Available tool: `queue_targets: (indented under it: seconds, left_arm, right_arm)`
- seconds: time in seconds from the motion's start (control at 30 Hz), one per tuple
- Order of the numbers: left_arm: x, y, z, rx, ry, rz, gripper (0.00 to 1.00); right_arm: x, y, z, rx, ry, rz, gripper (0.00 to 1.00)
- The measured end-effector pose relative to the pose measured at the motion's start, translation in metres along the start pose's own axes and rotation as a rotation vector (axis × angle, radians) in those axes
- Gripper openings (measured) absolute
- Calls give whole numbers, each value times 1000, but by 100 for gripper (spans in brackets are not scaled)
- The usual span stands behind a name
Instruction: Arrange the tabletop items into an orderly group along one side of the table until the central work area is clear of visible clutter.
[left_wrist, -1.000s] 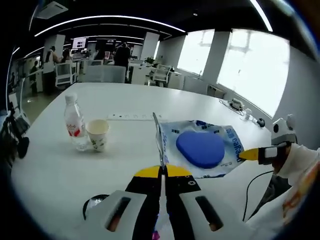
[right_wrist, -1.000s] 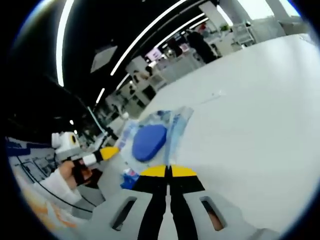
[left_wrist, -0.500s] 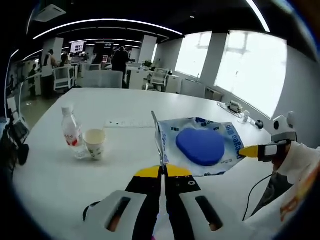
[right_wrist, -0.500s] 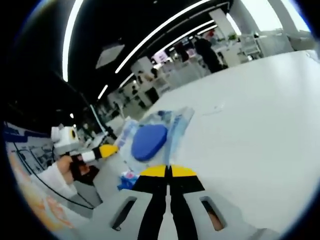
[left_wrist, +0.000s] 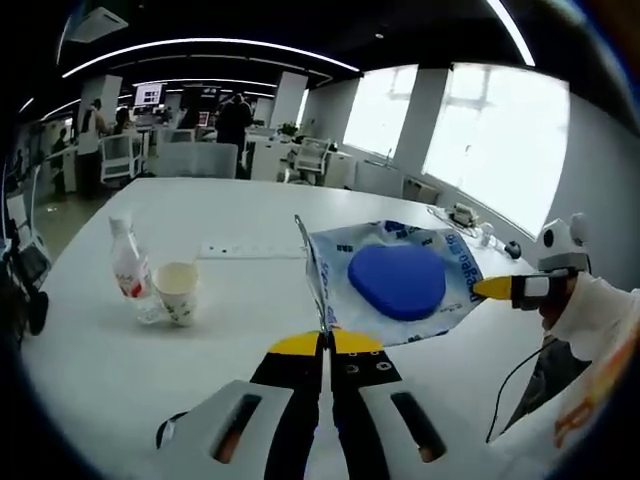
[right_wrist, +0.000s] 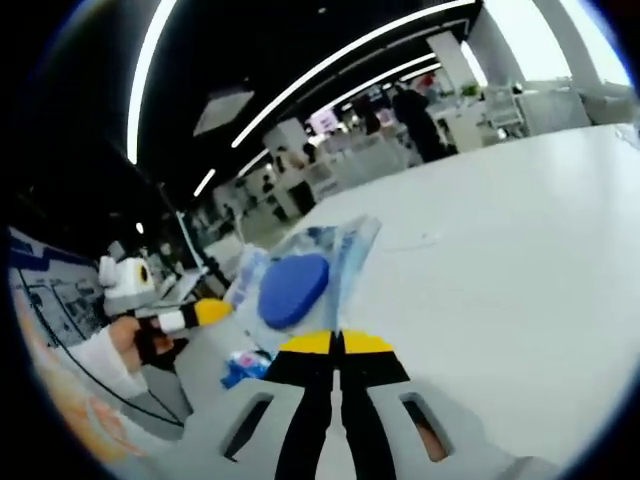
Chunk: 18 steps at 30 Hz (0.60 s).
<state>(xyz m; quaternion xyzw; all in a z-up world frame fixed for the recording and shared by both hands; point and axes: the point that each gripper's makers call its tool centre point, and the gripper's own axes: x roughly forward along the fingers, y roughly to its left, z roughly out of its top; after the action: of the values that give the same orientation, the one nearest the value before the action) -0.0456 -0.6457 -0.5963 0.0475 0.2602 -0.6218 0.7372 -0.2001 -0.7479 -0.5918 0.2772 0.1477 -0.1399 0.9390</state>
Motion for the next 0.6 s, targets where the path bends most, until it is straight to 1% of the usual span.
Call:
queue_targets:
  seconds: [0.07,0.13,0.2,0.3,0.43,0.6]
  left_arm:
    - [0,7,-4,-21,2,7,0]
    - [-2,12,-4,-41,-3,14,0]
    - [-2,16,-5,-41,-3,17,0]
    - [-2,21,-8,-51,6,20,0]
    - [0,25,-12,-40,14,21,0]
    - [2,32,-14,-49,17,21,0]
  right_arm:
    - [3,1,-2,7,-2,1,0]
    - [6,5,-3,4,-1,4,0]
    - [9,9,-3,-2,0,13,0]
    - [14,11,-7,-4,22,23,0]
    - [19,10,-9,-5,38,21,0]
    - [28,10,-9,-5,51,22,0]
